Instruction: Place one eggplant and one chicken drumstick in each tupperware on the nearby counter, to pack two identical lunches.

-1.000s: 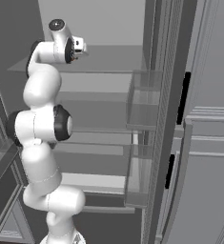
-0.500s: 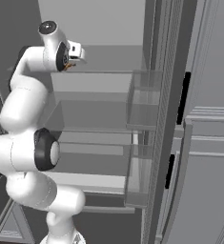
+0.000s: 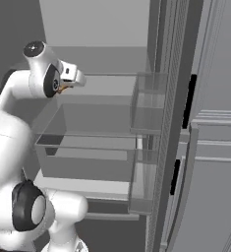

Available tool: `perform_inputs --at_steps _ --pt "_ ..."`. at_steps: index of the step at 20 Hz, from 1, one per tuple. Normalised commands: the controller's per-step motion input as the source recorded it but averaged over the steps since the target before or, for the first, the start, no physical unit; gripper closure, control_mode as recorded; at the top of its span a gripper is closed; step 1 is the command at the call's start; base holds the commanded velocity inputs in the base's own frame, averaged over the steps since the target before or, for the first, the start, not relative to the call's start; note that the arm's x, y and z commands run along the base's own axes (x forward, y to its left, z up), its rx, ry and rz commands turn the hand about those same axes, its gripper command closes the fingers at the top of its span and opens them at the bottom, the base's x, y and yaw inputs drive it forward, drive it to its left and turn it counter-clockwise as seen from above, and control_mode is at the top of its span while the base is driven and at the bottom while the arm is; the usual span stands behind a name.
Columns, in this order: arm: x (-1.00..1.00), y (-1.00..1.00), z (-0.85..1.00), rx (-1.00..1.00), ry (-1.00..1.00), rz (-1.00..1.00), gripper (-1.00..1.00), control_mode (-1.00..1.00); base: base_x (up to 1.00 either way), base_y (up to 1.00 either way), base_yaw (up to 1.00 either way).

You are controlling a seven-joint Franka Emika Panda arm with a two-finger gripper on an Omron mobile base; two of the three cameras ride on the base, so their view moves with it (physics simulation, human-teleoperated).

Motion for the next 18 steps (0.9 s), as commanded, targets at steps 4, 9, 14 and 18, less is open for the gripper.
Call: perform_inputs --at_steps 4,9,14,18 --pt "-1.0 -0.02 -0.98 0.0 0.01 -0.04 1.0 -1.0 0.0 0.0 0.0" --pt "-0.9 -0.11 -0.92 0.04 0.07 0.0 1.0 -1.0 0.0 0.0 0.0" --pt "-0.44 -0.2 -0.49 0.08 0.07 0.0 1.0 -1.0 0.0 0.0 0.0" --pt "-0.07 -0.09 -0.09 0.02 0.1 0.0 1.0 -1.0 0.0 0.0 0.0"
